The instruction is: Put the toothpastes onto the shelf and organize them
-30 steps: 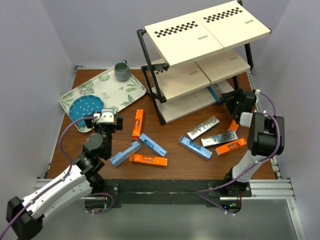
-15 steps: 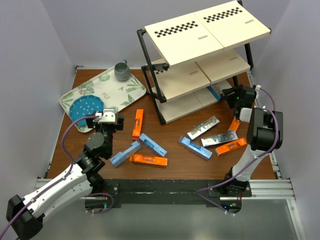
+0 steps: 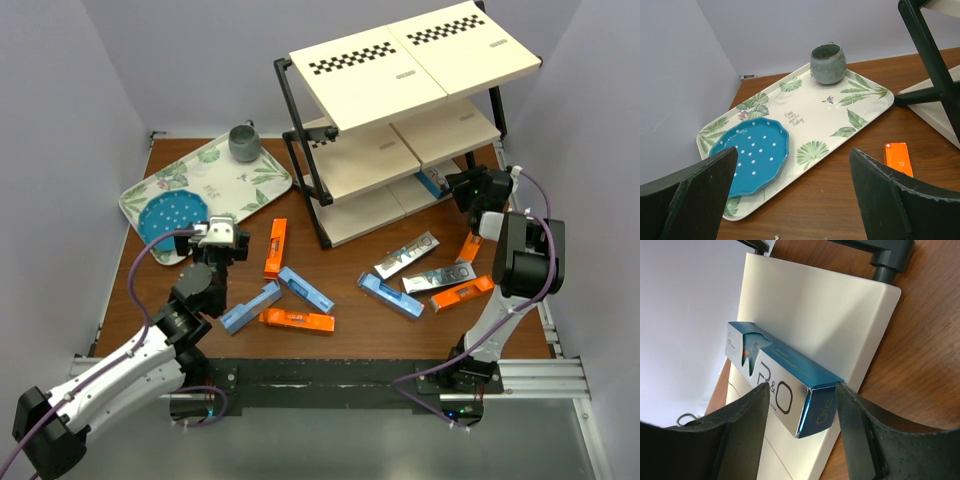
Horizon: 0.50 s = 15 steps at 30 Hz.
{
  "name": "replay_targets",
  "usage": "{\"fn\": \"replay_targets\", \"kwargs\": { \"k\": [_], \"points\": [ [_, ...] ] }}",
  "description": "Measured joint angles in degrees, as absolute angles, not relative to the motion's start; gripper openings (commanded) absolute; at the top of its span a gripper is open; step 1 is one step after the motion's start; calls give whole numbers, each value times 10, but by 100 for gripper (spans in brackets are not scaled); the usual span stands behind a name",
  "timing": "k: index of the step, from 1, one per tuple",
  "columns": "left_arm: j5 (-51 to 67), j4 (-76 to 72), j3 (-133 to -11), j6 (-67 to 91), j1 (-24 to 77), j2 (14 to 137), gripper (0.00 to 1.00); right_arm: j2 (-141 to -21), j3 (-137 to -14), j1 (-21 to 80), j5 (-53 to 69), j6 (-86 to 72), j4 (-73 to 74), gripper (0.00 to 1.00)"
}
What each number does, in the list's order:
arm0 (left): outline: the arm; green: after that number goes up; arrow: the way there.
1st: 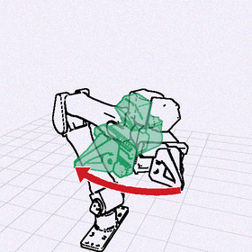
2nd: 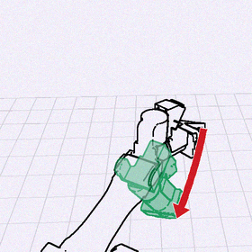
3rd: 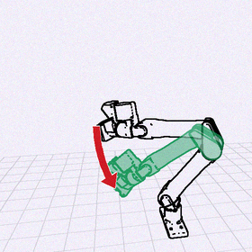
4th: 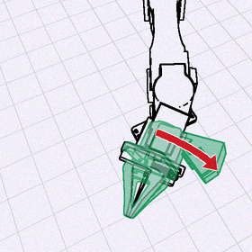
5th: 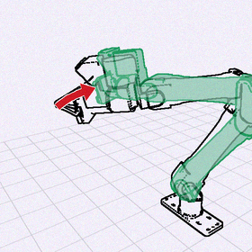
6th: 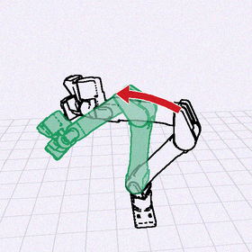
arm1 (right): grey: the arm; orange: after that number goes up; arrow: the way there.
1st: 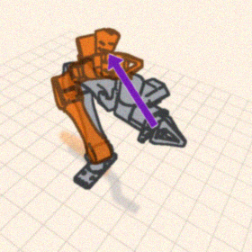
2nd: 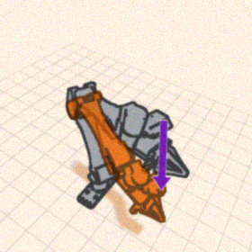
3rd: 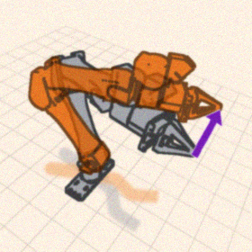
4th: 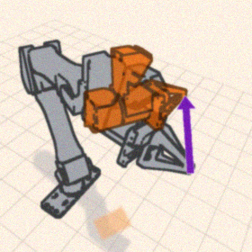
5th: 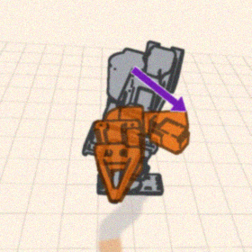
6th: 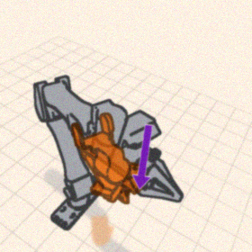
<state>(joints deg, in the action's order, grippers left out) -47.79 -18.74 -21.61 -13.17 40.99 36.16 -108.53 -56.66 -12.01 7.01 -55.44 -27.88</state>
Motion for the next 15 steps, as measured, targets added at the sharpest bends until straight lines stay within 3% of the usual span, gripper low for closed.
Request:
{"fn": "replay_targets", "kwargs": {
  "k": [4,8,15],
  "points": [
    [-478,-187,-216,-132,410,362,99,-1078,-567,-120,72,-535,-267,68],
    [-478,-187,-216,-131,410,361,99,-1041,-567,-120,93,-474,-222,84],
    [-468,-185,-216,-130,410,351,99,-982,-634,-120,172,-284,-48,91]
  ]
}}
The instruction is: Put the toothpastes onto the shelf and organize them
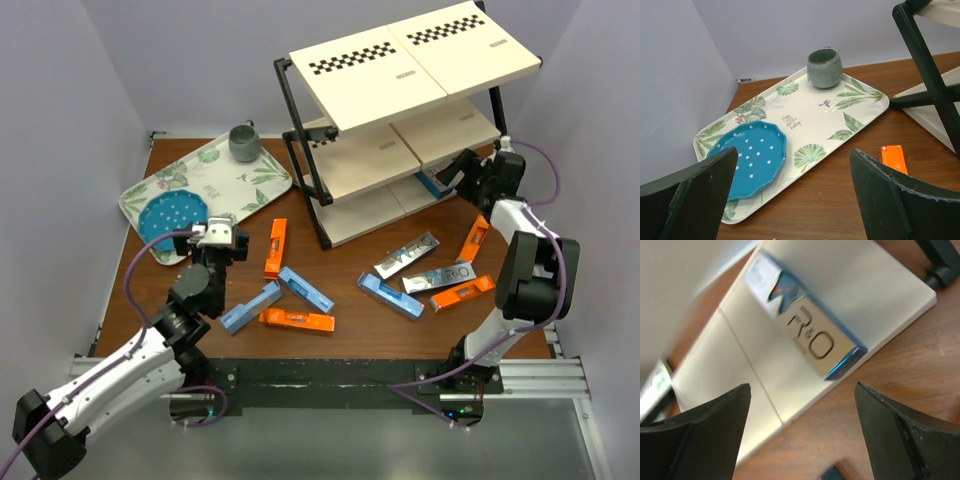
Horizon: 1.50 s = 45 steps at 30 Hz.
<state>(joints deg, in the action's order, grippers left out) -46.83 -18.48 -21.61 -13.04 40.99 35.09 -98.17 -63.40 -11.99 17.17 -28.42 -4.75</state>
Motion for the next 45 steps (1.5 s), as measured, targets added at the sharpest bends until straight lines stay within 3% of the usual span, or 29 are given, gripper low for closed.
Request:
{"fn": "replay_targets", "kwargs": {
  "k": [14,23,36,45],
  "points": [
    [-442,-177,-216,-125,410,284,99,-875,-664,-16,190,197,299,99],
    [-429,-174,-216,-119,410,257,99,-860,-644,95,144,418,397,99],
    [-421,-157,-216,-115,410,259,99,-895,-618,169,25,584,435,99],
    [-421,-156,-216,-116,410,264,99,-925,-565,214,-71,637,363,98]
  ]
}}
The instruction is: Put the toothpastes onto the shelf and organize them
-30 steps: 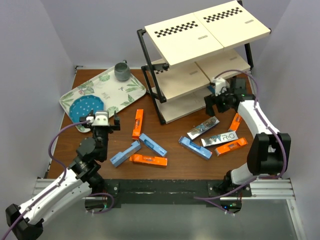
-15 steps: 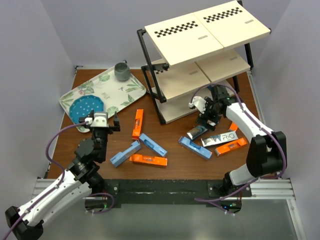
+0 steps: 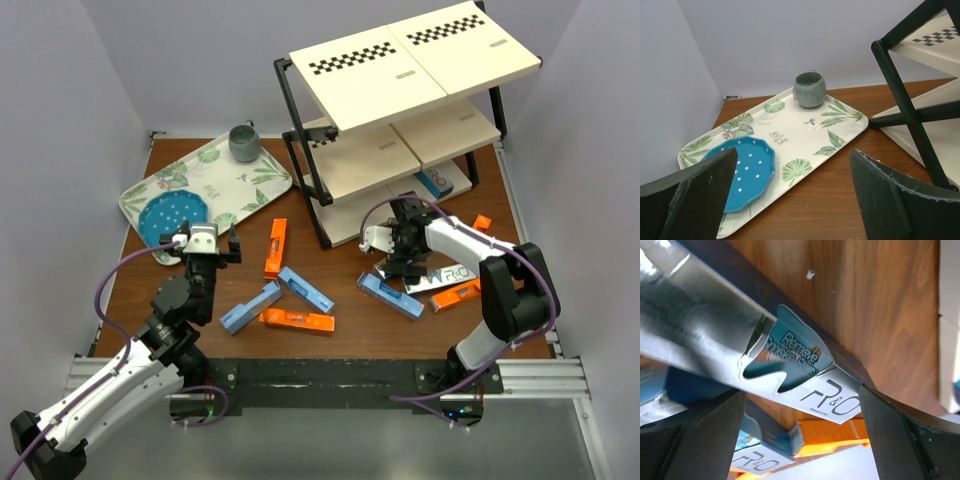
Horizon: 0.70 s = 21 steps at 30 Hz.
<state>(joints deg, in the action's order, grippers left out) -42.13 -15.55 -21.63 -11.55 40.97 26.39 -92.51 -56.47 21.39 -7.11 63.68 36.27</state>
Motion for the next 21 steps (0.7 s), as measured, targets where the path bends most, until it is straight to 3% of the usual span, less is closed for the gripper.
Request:
{"fn": "replay_targets", "kwargs": {
  "k": [21],
  "points": [
    [-417,-154,-216,-116,409,270,99,-965,-571,230,-103,695,300,96]
  ]
}}
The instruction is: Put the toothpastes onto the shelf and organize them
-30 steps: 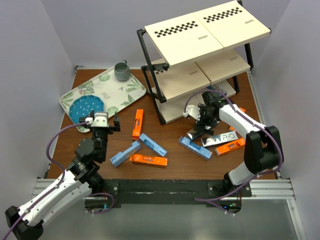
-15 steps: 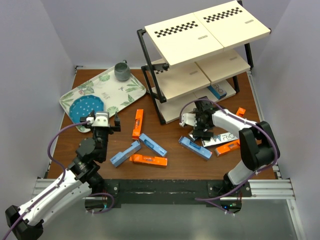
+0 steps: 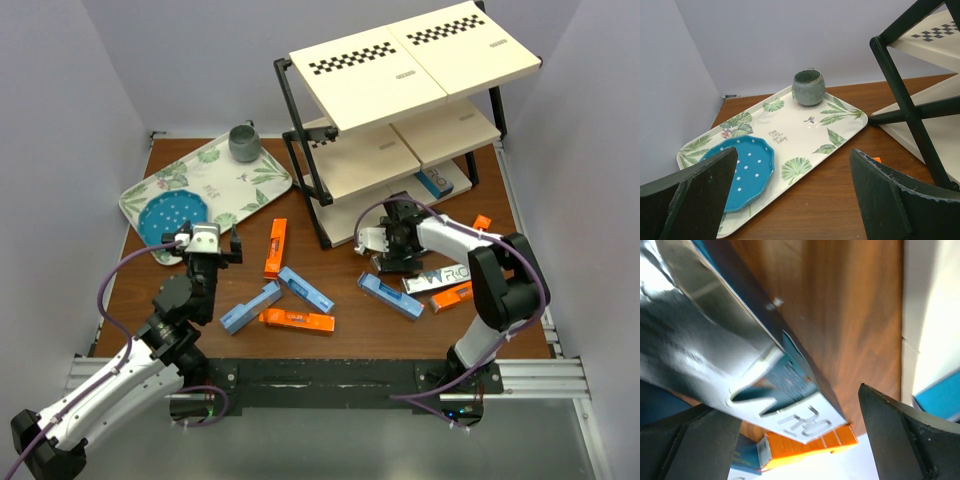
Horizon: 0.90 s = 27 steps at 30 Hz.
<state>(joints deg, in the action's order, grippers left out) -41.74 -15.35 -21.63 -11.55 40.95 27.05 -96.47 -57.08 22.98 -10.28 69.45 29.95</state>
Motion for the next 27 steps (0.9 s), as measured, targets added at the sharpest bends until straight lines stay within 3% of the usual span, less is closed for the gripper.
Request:
{"fn": "replay_targets", "kwargs": {
  "k": [4,11,13,17,27],
  "points": [
    [-417,-154,-216,-116,409,270,99,-980,-583,230,-90,692,323,92],
    [-417,-153,-216,-116,409,268,99,-978,-592,230,-75,674,366,60],
    [-417,-153,-216,-116,409,267,99,-972,-592,230,-74,668,376,57],
    [-416,-153,-216,-116,409,267,99,-948,-592,229,-67,651,394,43],
    [-409,-153,-216,-115,409,266,99,-921,-594,188,4,533,389,31]
  ]
}}
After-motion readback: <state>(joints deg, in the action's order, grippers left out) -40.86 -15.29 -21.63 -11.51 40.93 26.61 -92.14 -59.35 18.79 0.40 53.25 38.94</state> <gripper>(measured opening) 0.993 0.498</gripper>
